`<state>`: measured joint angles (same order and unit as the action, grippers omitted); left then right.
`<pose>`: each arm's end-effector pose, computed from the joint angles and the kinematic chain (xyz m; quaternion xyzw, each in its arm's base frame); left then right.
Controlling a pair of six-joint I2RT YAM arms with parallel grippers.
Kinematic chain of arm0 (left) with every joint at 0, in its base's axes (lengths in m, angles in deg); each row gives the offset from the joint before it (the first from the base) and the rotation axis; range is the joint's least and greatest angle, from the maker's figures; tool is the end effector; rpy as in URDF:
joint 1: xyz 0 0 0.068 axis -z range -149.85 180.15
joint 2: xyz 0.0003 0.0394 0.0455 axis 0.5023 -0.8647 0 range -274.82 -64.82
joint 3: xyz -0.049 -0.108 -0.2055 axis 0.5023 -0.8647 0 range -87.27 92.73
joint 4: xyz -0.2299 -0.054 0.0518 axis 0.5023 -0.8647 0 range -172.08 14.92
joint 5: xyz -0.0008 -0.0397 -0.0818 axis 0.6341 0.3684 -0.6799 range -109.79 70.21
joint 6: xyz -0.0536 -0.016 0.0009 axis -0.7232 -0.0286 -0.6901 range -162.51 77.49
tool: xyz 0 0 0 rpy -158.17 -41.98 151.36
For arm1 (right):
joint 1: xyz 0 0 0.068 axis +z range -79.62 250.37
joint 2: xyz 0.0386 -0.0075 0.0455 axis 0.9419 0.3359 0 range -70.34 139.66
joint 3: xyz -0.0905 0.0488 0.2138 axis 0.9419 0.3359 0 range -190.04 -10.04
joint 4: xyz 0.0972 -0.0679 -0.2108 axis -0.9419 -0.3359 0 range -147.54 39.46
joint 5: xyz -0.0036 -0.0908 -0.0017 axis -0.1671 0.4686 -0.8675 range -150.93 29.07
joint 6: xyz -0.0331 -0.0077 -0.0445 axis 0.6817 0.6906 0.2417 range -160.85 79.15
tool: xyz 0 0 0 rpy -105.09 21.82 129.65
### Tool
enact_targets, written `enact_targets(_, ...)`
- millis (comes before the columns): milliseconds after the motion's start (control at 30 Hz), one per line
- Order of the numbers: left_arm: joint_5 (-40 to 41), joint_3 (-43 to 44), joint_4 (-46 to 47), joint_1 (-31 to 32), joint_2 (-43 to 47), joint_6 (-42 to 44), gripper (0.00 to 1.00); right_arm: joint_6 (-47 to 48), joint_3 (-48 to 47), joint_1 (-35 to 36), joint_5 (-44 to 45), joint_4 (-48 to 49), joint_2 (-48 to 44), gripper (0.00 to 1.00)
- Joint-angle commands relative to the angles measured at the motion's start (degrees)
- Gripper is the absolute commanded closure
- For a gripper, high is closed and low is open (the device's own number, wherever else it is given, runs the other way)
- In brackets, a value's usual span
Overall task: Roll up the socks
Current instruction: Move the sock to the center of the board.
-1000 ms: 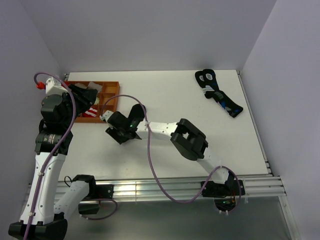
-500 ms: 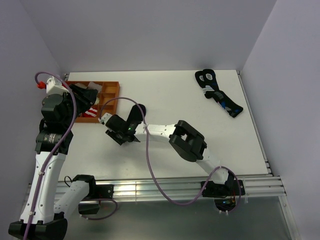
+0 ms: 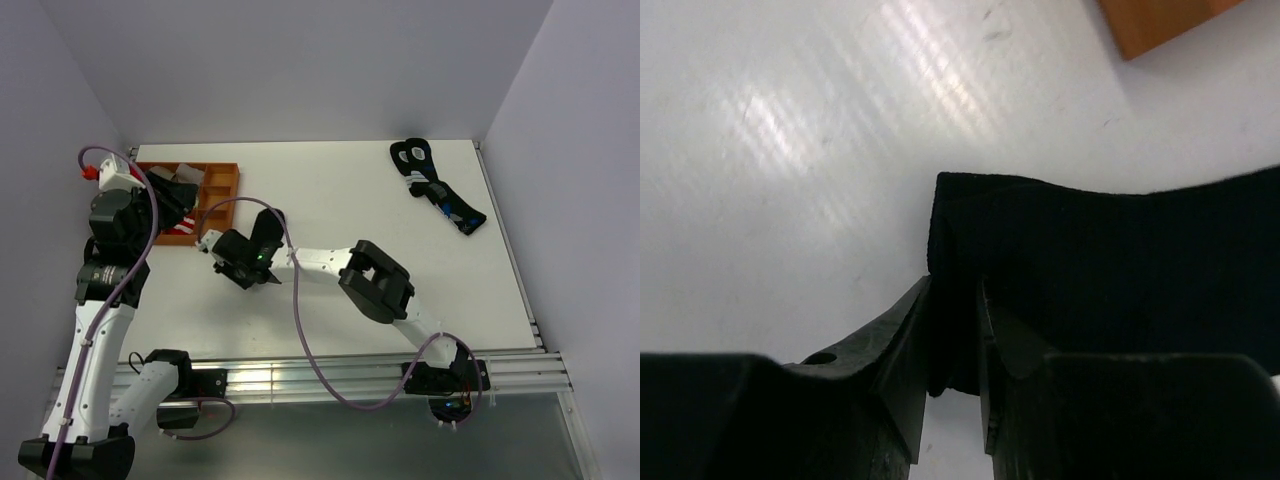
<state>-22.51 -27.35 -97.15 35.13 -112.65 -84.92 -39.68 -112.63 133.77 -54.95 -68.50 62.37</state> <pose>0.1840 -0.0178 0.3678 -0.2312 0.7301 -0.2750 0.5813 0.2155 0.4210 0.1362 -0.4823 0.7983 0.1429 0.3311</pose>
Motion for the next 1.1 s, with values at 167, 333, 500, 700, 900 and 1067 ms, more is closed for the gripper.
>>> enact_targets(167, 0.1, -6.4, 2.5, 0.2, 1.3, 0.1, 0.53, 9.7, 13.0, -4.9, -20.6, -12.5, -12.6, 0.73)
enact_targets(333, -2.0, -13.3, 6.1, 0.2, 3.7, -2.1, 0.57, 20.1, 20.0, -9.4, -29.1, -20.1, -19.0, 0.75)
enact_targets(500, -5.4, -23.1, 14.2, 2.5, 6.3, -4.4, 0.63, 29.8, 20.8, -14.6, -42.7, -30.6, -22.3, 0.75)
enact_targets(700, -2.1, -35.3, 27.0, 12.7, 12.1, -7.1, 0.7, 39.6, 17.8, -18.7, -50.8, -43.9, -18.5, 0.75)
enact_targets(900, 2.5, -45.7, 40.6, 25.3, 10.9, -6.7, 0.81, 40.5, 18.2, -20.4, -55.5, -47.6, -11.8, 0.76)
enact_targets(1067, 7.8, -50.8, 54.6, 36.9, 4.9, -3.5, 0.87, 41.2, 17.0, -22.3, -58.4, -50.2, -7.9, 0.76)
